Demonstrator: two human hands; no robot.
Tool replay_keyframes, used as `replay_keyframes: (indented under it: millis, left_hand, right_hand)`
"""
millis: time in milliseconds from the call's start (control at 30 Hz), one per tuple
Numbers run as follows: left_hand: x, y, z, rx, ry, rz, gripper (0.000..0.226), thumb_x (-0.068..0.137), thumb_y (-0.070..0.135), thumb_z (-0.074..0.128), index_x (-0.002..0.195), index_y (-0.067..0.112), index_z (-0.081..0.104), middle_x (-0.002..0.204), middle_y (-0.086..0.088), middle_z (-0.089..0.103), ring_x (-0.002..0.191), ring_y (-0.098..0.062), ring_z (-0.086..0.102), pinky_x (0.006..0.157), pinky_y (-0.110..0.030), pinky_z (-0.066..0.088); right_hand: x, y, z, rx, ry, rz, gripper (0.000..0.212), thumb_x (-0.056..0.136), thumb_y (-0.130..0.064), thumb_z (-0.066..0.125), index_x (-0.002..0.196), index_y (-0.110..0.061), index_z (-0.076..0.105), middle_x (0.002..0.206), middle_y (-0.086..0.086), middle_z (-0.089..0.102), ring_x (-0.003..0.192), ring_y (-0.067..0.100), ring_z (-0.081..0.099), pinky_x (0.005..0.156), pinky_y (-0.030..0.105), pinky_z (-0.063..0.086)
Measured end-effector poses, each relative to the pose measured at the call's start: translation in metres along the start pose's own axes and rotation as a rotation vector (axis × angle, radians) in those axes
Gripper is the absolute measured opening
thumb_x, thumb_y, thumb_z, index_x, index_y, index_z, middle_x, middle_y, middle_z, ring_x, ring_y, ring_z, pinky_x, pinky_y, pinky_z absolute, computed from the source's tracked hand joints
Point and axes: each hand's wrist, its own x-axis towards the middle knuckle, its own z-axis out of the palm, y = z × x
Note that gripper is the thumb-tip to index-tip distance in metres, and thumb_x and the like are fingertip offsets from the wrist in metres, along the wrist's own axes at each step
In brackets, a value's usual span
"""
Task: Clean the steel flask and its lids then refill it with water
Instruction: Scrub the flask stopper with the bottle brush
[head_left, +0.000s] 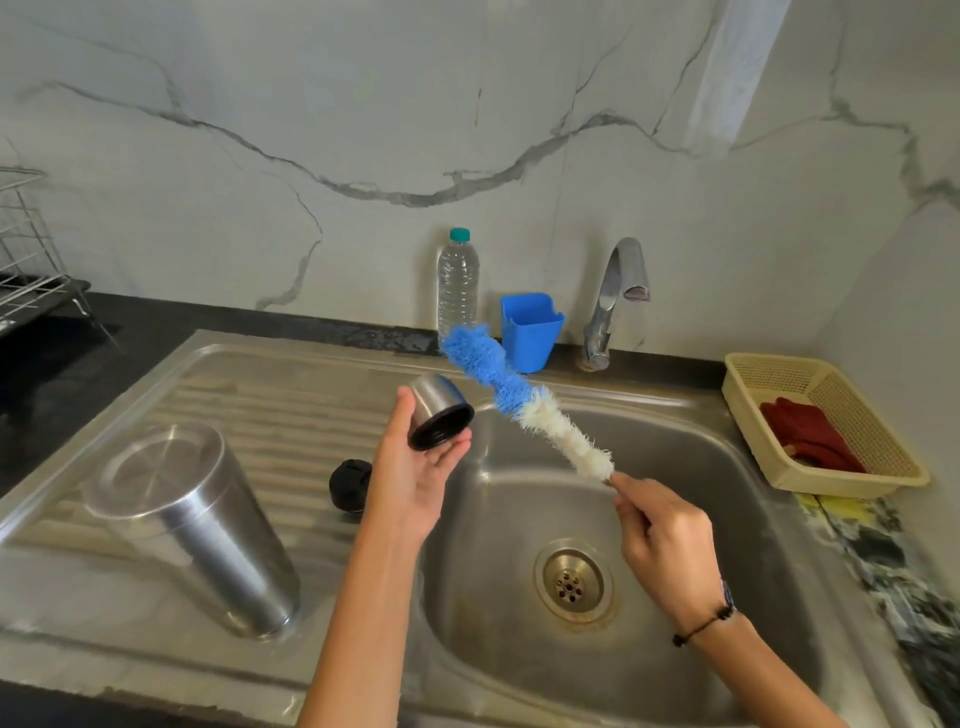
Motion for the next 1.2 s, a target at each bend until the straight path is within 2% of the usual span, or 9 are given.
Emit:
replay_keyframes:
  millis: [100, 167, 267, 333, 400, 467, 567, 1000, 1200]
  left_hand:
    - [0.014, 0.003, 0.0, -0.044, 0.085, -0.055, 0.035, 0.092, 0.039, 0.057, 0.11, 0.008, 0.055, 0.107, -0.019, 0.065, 0.099, -0.028, 0.064, 0.084, -0.036, 0.052]
    - [0.024, 0.006, -0.002, 0.067, 0.112, -0.011, 0.032, 0.09, 0.029, 0.063, 0.113, 0.009, 0.052, 0.106, -0.015, 0.06, 0.096, -0.026, 0.062, 0.083, -0.035, 0.053]
    - [0.044, 0.005, -0.004, 0.503, 0.235, 0.155, 0.043, 0.086, 0.023, 0.069, 0.121, 0.013, 0.046, 0.107, -0.006, 0.057, 0.094, -0.018, 0.059, 0.083, -0.032, 0.052]
    - [0.061, 0.002, -0.004, 0.79, 0.369, 0.29, 0.053, 0.083, 0.03, 0.072, 0.126, 0.014, 0.044, 0.101, 0.001, 0.056, 0.093, -0.017, 0.056, 0.08, -0.031, 0.048]
    - [0.08, 0.0, -0.005, 1.004, 0.453, 0.375, 0.061, 0.082, 0.033, 0.072, 0.133, 0.014, 0.043, 0.108, -0.002, 0.057, 0.112, -0.024, 0.049, 0.09, -0.035, 0.042]
    - [0.095, 0.0, -0.003, 1.17, 0.468, 0.382, 0.066, 0.085, 0.03, 0.07, 0.14, 0.013, 0.037, 0.127, -0.008, 0.054, 0.127, -0.028, 0.034, 0.098, -0.037, 0.035]
    - [0.113, -0.002, -0.003, 1.357, 0.457, 0.322, 0.069, 0.088, 0.025, 0.067, 0.145, 0.01, 0.031, 0.141, -0.013, 0.045, 0.132, -0.031, 0.028, 0.103, -0.036, 0.031]
    - [0.135, -0.009, -0.01, 1.389, 0.518, 0.273, 0.066, 0.09, 0.014, 0.063, 0.144, 0.004, 0.026, 0.143, -0.018, 0.037, 0.131, -0.034, 0.028, 0.106, -0.041, 0.032]
    - [0.122, -0.001, -0.003, 1.516, 0.457, 0.232, 0.087, 0.09, 0.021, 0.063, 0.151, 0.005, 0.003, 0.149, -0.019, 0.025, 0.135, -0.036, 0.024, 0.109, -0.04, 0.026]
  right_hand:
    - [0.003, -0.002, 0.011, 0.015, -0.015, 0.062, 0.025, 0.073, -0.005, 0.056, 0.091, -0.008, 0.073, 0.068, 0.0, 0.066, 0.051, 0.018, 0.06, 0.053, 0.024, 0.043]
    - [0.004, -0.002, 0.02, 0.016, -0.048, 0.109, 0.023, 0.073, -0.004, 0.059, 0.09, -0.01, 0.074, 0.069, 0.0, 0.068, 0.051, 0.02, 0.062, 0.05, 0.023, 0.042]
    - [0.004, -0.004, 0.035, 0.022, -0.078, 0.173, 0.026, 0.069, 0.007, 0.07, 0.087, -0.01, 0.075, 0.07, 0.003, 0.07, 0.055, 0.024, 0.064, 0.051, 0.022, 0.041]
    - [0.005, -0.006, 0.043, 0.033, -0.07, 0.193, 0.021, 0.07, 0.003, 0.067, 0.087, -0.008, 0.075, 0.069, 0.006, 0.07, 0.053, 0.025, 0.065, 0.056, 0.022, 0.041]
    - [0.01, -0.007, 0.049, 0.031, -0.096, 0.233, 0.021, 0.073, 0.001, 0.066, 0.089, -0.009, 0.075, 0.068, 0.006, 0.07, 0.053, 0.027, 0.065, 0.048, 0.019, 0.039]
    - [0.018, -0.007, 0.052, 0.025, -0.143, 0.292, 0.024, 0.077, 0.004, 0.065, 0.093, -0.01, 0.075, 0.069, 0.008, 0.07, 0.056, 0.031, 0.065, 0.05, 0.023, 0.042]
    - [0.031, -0.007, 0.055, 0.029, -0.214, 0.36, 0.027, 0.08, 0.002, 0.062, 0.1, -0.012, 0.073, 0.076, 0.012, 0.07, 0.065, 0.037, 0.064, 0.056, 0.034, 0.046]
    - [0.05, -0.009, 0.062, 0.011, -0.24, 0.38, 0.028, 0.083, 0.0, 0.058, 0.105, -0.012, 0.071, 0.079, 0.011, 0.068, 0.066, 0.034, 0.062, 0.055, 0.027, 0.039]
    - [0.075, -0.026, 0.028, -0.139, -0.259, 0.211, 0.02, 0.077, 0.004, 0.063, 0.09, -0.009, 0.071, 0.064, 0.008, 0.06, 0.05, 0.032, 0.056, 0.044, 0.028, 0.039]
